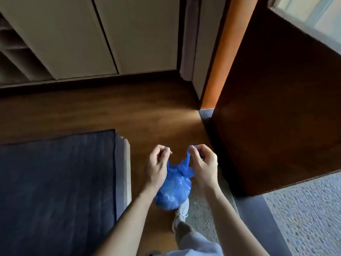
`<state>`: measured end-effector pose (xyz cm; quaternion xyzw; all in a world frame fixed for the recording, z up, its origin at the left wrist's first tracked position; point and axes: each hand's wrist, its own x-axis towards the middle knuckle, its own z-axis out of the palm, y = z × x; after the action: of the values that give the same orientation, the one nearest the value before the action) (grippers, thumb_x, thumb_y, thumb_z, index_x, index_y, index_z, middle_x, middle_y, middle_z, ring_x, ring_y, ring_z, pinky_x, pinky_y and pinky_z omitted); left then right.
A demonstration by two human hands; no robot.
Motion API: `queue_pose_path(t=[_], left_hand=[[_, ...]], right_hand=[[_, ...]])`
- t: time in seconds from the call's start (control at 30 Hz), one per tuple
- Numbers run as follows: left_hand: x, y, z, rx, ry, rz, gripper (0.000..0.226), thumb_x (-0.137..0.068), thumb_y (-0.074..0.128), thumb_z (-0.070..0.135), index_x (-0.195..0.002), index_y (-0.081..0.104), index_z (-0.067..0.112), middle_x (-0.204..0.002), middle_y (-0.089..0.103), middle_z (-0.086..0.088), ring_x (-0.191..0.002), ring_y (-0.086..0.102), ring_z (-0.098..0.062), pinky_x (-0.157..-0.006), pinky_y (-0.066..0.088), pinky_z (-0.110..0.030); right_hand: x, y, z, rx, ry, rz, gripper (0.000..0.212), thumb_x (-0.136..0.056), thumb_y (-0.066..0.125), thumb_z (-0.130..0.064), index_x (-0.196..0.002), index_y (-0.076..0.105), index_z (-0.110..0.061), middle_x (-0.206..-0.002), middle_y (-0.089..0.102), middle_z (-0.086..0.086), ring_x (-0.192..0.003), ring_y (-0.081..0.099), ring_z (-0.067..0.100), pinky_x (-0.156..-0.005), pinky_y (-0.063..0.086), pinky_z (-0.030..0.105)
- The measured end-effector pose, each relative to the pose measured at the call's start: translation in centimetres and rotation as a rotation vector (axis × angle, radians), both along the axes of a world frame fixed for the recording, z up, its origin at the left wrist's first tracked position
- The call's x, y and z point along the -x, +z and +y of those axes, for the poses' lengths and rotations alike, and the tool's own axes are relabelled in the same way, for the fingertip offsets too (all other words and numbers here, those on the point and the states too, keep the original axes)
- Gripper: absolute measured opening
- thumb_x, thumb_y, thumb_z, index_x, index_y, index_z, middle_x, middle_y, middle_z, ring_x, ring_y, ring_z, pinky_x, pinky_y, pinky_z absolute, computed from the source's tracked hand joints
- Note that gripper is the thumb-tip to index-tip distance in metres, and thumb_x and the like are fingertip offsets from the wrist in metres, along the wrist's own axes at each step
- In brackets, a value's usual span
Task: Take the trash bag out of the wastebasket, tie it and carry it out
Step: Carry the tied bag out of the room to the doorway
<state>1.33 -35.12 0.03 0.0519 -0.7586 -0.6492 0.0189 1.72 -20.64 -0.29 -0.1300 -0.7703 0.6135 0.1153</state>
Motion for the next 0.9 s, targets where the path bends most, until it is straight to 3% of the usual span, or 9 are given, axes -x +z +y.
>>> queue_pose_path(t=[0.3, 0.47, 0.57, 0.7, 0.8, 0.9], left_hand=[[14.2, 1.5, 2.4, 0.062, 0.185, 0.021, 0.022, -0.1, 0.051, 0.006, -0.085, 0.057, -0.008, -0.074, 0.058, -0.003, -0.063, 0.053, 0.005, -0.063, 0.04, -0.011], [19.4, 0.6, 2.5, 0.07, 0.222, 0.004, 0.023, -0.099, 0.053, 0.025, -0.083, 0.057, 0.009, -0.076, 0.06, -0.015, -0.065, 0.049, -0.007, -0.063, 0.041, -0.026], [22.3, 0.0, 2.1, 0.13, 0.267, -0.025, 0.025, -0.092, 0.049, 0.046, -0.08, 0.057, 0.025, -0.076, 0.065, 0.001, -0.068, 0.056, -0.01, -0.066, 0.045, -0.035], [27.0, -0.1, 1.3, 0.128, 0.292, -0.025, 0.022, -0.098, 0.053, 0.031, -0.077, 0.058, 0.026, -0.073, 0.066, 0.02, -0.067, 0.057, 0.001, -0.064, 0.044, -0.023], [30.7, -0.6, 0.2, 0.126, 0.29, -0.031, 0.024, -0.1, 0.053, 0.023, -0.077, 0.058, 0.025, -0.073, 0.067, 0.025, -0.068, 0.056, 0.005, -0.064, 0.041, -0.013], [34.9, -1.2, -1.3, 0.122, 0.297, -0.025, 0.022, -0.098, 0.054, 0.027, -0.077, 0.059, 0.022, -0.071, 0.065, 0.025, -0.063, 0.054, 0.003, -0.062, 0.038, -0.012]], right_hand=[[17.1, 1.2, 1.6, -0.053, 0.229, 0.024, 0.035, -0.091, 0.064, -0.024, -0.067, 0.049, -0.003, -0.054, 0.046, 0.003, -0.052, 0.037, 0.01, -0.051, 0.034, 0.034], [22.6, 1.6, 2.2, -0.022, 0.247, 0.0, 0.041, -0.09, 0.064, -0.027, -0.066, 0.043, 0.0, -0.054, 0.038, -0.001, -0.054, 0.031, 0.011, -0.05, 0.029, 0.031], [25.8, 1.3, 2.3, 0.008, 0.272, -0.023, 0.042, -0.09, 0.063, -0.03, -0.069, 0.046, 0.002, -0.055, 0.039, 0.001, -0.054, 0.032, 0.012, -0.051, 0.029, 0.033], [30.5, 0.5, 1.6, 0.011, 0.28, -0.081, 0.044, -0.088, 0.06, -0.038, -0.074, 0.053, 0.004, -0.056, 0.047, 0.015, -0.055, 0.037, 0.016, -0.051, 0.038, 0.042], [34.2, -0.1, 0.3, -0.05, 0.31, -0.082, 0.04, -0.089, 0.058, -0.038, -0.075, 0.059, 0.0, -0.064, 0.059, 0.022, -0.054, 0.044, 0.018, -0.052, 0.041, 0.038], [38.6, -0.5, -1.6, -0.112, 0.331, -0.098, 0.036, -0.092, 0.059, -0.032, -0.076, 0.059, 0.0, -0.066, 0.06, 0.022, -0.054, 0.042, 0.015, -0.051, 0.038, 0.035]])
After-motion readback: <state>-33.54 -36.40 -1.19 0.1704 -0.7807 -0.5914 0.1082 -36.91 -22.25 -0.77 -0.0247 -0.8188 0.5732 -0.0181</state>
